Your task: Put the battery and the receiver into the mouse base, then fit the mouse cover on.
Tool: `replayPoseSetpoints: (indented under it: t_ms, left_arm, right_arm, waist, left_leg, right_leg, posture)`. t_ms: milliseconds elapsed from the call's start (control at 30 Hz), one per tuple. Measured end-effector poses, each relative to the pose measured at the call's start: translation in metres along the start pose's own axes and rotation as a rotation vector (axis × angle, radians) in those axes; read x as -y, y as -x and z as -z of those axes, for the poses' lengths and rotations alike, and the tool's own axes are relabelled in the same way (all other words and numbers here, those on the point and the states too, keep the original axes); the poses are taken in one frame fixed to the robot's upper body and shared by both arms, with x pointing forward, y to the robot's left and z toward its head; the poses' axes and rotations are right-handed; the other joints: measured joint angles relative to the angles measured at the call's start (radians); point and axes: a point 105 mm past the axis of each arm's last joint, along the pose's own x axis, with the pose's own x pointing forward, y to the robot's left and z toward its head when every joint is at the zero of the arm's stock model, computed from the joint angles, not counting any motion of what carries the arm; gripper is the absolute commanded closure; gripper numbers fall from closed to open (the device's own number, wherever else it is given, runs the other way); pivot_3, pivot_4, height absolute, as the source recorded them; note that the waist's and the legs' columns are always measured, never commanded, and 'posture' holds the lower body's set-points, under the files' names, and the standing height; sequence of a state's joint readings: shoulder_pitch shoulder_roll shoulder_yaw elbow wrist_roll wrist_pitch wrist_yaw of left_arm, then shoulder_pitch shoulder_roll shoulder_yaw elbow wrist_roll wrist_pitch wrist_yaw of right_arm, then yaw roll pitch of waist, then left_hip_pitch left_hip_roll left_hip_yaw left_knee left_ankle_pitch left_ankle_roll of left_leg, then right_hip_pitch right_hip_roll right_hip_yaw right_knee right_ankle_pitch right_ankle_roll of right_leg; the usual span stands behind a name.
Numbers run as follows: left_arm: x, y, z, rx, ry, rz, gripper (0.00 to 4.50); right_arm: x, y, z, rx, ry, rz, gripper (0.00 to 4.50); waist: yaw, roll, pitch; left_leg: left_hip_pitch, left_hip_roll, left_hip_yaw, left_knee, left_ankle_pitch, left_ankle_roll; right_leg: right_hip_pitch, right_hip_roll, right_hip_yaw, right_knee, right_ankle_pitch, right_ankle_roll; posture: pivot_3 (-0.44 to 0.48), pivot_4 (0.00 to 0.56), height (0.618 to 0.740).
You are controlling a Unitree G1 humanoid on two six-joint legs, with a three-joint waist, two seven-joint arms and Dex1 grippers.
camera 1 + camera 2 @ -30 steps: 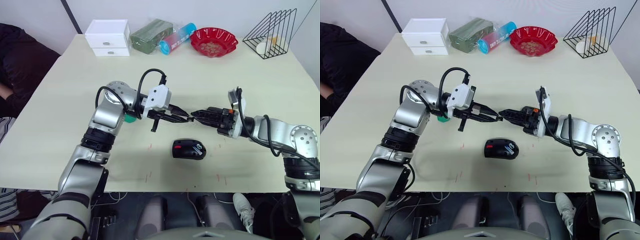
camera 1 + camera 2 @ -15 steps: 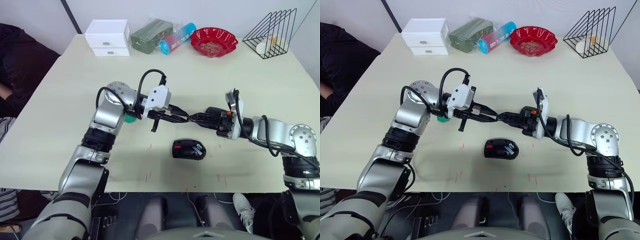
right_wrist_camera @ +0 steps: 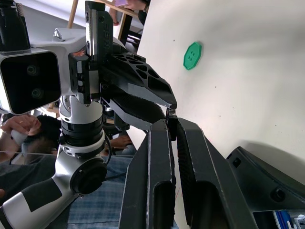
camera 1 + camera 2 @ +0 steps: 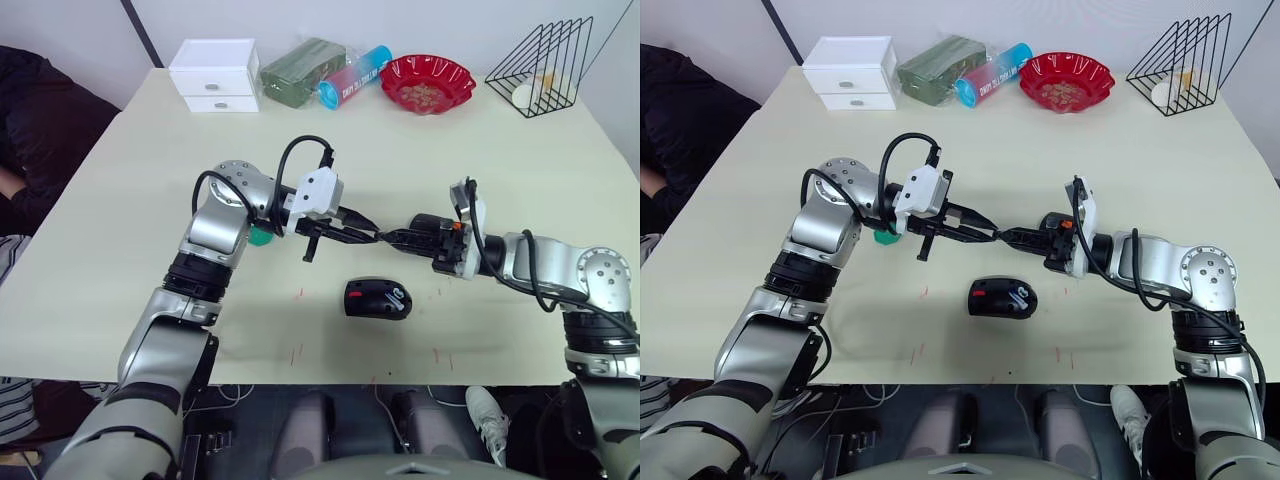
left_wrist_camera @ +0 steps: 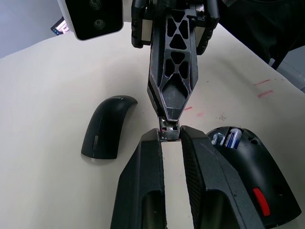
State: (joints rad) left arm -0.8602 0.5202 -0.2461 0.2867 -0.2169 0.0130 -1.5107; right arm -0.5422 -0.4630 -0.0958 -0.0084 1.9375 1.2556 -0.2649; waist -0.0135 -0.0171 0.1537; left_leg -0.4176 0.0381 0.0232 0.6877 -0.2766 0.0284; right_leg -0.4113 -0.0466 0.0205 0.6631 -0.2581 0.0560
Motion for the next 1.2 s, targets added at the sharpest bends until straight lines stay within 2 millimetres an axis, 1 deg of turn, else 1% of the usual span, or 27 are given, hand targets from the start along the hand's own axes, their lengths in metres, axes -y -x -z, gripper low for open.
replayPoseSetpoints:
  t_ms: [300, 367, 400, 433, 467, 533, 600, 633, 733, 867, 967, 1033, 1067, 1133, 1167, 1200]
  left_arm:
    - [0.001, 0.000, 0.000, -0.001, -0.001, 0.012, 4.44]
    - [0.001, 0.000, 0.000, 0.001, 0.002, 0.013, 3.36]
    - [0.002, 0.000, 0.000, 0.001, 0.003, 0.015, 3.18]
    - [0.002, 0.000, 0.000, 0.002, 0.005, 0.016, 2.61]
    - [0.002, 0.000, 0.000, 0.003, 0.007, 0.016, 2.23]
    - [0.002, 0.000, 0.000, 0.007, 0.014, 0.016, 1.27]
    - [0.002, 0.000, 0.000, 0.013, 0.021, 0.015, 0.11]
    - [0.004, 0.001, 0.001, 0.015, 0.028, 0.016, 0.01]
    - [0.015, 0.003, 0.010, 0.011, 0.082, 0.022, 0.01]
    - [0.030, 0.000, 0.012, 0.028, 0.130, 0.037, 0.01]
    - [0.039, -0.004, 0.012, 0.034, 0.146, 0.035, 0.01]
    - [0.046, -0.004, 0.018, 0.025, 0.177, 0.026, 0.01]
    - [0.046, -0.004, 0.018, 0.024, 0.178, 0.026, 0.01]
    - [0.049, -0.007, 0.020, 0.021, 0.187, 0.028, 0.01]
    - [0.050, -0.008, 0.021, 0.011, 0.189, 0.023, 0.01]
    - [0.051, -0.008, 0.022, 0.007, 0.194, 0.021, 0.01]
  right_arm:
    - [0.000, 0.000, 0.001, -0.007, 0.000, -0.002, 4.40]
    - [0.000, 0.000, 0.002, -0.007, -0.002, -0.003, 4.50]
    - [0.000, 0.000, 0.002, -0.007, -0.003, -0.003, 4.50]
    - [0.001, 0.001, 0.002, -0.007, -0.003, -0.001, 4.50]
    - [0.001, 0.001, 0.002, -0.008, -0.003, 0.002, 4.50]
    - [0.002, 0.003, 0.001, -0.009, 0.000, 0.007, 4.50]
    - [0.002, 0.005, 0.001, -0.010, 0.003, 0.008, 4.50]
    - [0.003, 0.007, 0.002, -0.012, 0.006, 0.012, 4.50]
    - [0.005, 0.016, 0.003, -0.016, 0.022, 0.033, 4.50]
    - [0.001, 0.030, 0.007, -0.027, 0.078, 0.037, 4.50]
    - [-0.004, 0.046, 0.014, -0.033, 0.131, 0.052, 4.50]
    - [-0.001, 0.063, 0.020, -0.031, 0.174, 0.095, 4.50]
    - [-0.001, 0.063, 0.020, -0.031, 0.175, 0.095, 4.50]
    - [-0.001, 0.070, 0.027, -0.048, 0.245, 0.116, 4.50]
    - [-0.001, 0.075, 0.030, -0.026, 0.303, 0.119, 4.50]
    - [-0.001, 0.076, 0.030, -0.018, 0.317, 0.116, 4.50]
  waist:
    - [0.000, 0.000, 0.000]
    - [0.000, 0.000, 0.000]
    - [0.000, 0.000, 0.000]
    - [0.000, 0.000, 0.000]
    - [0.000, 0.000, 0.000]
    - [0.000, 0.000, 0.000]
    - [0.000, 0.000, 0.000]
    - [0.000, 0.000, 0.000]
    - [0.000, 0.000, 0.000]
    - [0.002, 0.000, 0.000]
    - [0.006, 0.000, 0.000]
    - [0.004, 0.000, 0.000]
    - [0.004, 0.000, 0.000]
    - [0.002, 0.000, 0.000]
    - [0.003, 0.000, 0.000]
    - [0.002, 0.000, 0.000]
  left_leg:
    - [0.000, 0.000, 0.000, 0.000, 0.000, 0.000]
    - [0.000, 0.000, 0.000, 0.000, 0.000, 0.000]
    - [0.000, 0.000, 0.000, 0.000, 0.000, 0.000]
    - [0.000, 0.000, 0.000, 0.000, 0.000, 0.000]
    - [0.000, 0.000, 0.000, 0.000, 0.000, 0.000]
    - [0.000, 0.000, 0.000, 0.000, 0.000, 0.000]
    - [0.000, 0.000, 0.000, 0.000, 0.000, 0.000]
    - [0.000, 0.000, 0.000, 0.000, 0.000, 0.000]
    - [0.000, 0.000, 0.000, 0.000, 0.000, 0.000]
    - [0.000, 0.000, 0.000, -0.001, 0.000, 0.000]
    - [0.000, 0.000, 0.000, 0.000, 0.000, 0.000]
    - [0.000, 0.000, 0.000, 0.000, 0.000, 0.000]
    - [0.000, 0.000, 0.000, 0.000, 0.000, 0.000]
    - [0.001, 0.000, 0.000, 0.000, 0.000, 0.000]
    - [0.001, 0.000, -0.001, 0.000, 0.000, 0.000]
    - [0.001, 0.000, -0.001, 0.000, 0.000, 0.000]
  right_leg:
    - [0.000, 0.000, 0.000, 0.000, 0.000, 0.000]
    - [0.000, 0.000, 0.000, 0.000, 0.000, 0.000]
    - [0.000, 0.000, 0.000, 0.000, 0.000, 0.000]
    - [0.000, 0.000, 0.000, 0.000, 0.000, 0.000]
    - [0.000, 0.000, 0.000, 0.000, 0.000, 0.000]
    - [0.000, 0.000, 0.000, 0.000, 0.000, 0.000]
    - [0.000, 0.000, 0.000, 0.000, 0.000, 0.000]
    - [0.000, 0.000, 0.000, 0.000, 0.000, 0.000]
    - [0.000, 0.000, 0.000, -0.001, 0.000, 0.000]
    - [0.000, 0.000, 0.000, -0.001, 0.000, 0.000]
    - [0.000, 0.000, 0.000, -0.001, 0.000, 0.000]
    - [0.000, 0.000, 0.000, 0.000, 0.000, 0.000]
    - [0.000, 0.000, 0.000, 0.000, 0.000, 0.000]
    - [0.000, 0.000, 0.000, 0.000, 0.000, 0.000]
    - [0.001, 0.000, 0.000, 0.000, 0.000, 0.000]
    - [0.001, 0.000, 0.000, 0.000, 0.000, 0.000]
  posture:
    - [0.000, 0.150, 0.740]
    - [0.000, 0.150, 0.740]
    - [0.000, 0.150, 0.740]
    - [0.000, 0.150, 0.740]
    - [0.000, 0.150, 0.740]
    - [0.000, 0.150, 0.740]
    - [0.000, 0.150, 0.740]
    - [0.000, 0.150, 0.740]
    - [0.000, 0.150, 0.740]
    - [0.000, 0.150, 0.740]
    - [0.000, 0.150, 0.740]
    - [0.000, 0.150, 0.740]
    - [0.000, 0.150, 0.740]
    - [0.000, 0.150, 0.740]
    - [0.000, 0.150, 0.740]
    - [0.000, 0.150, 0.740]
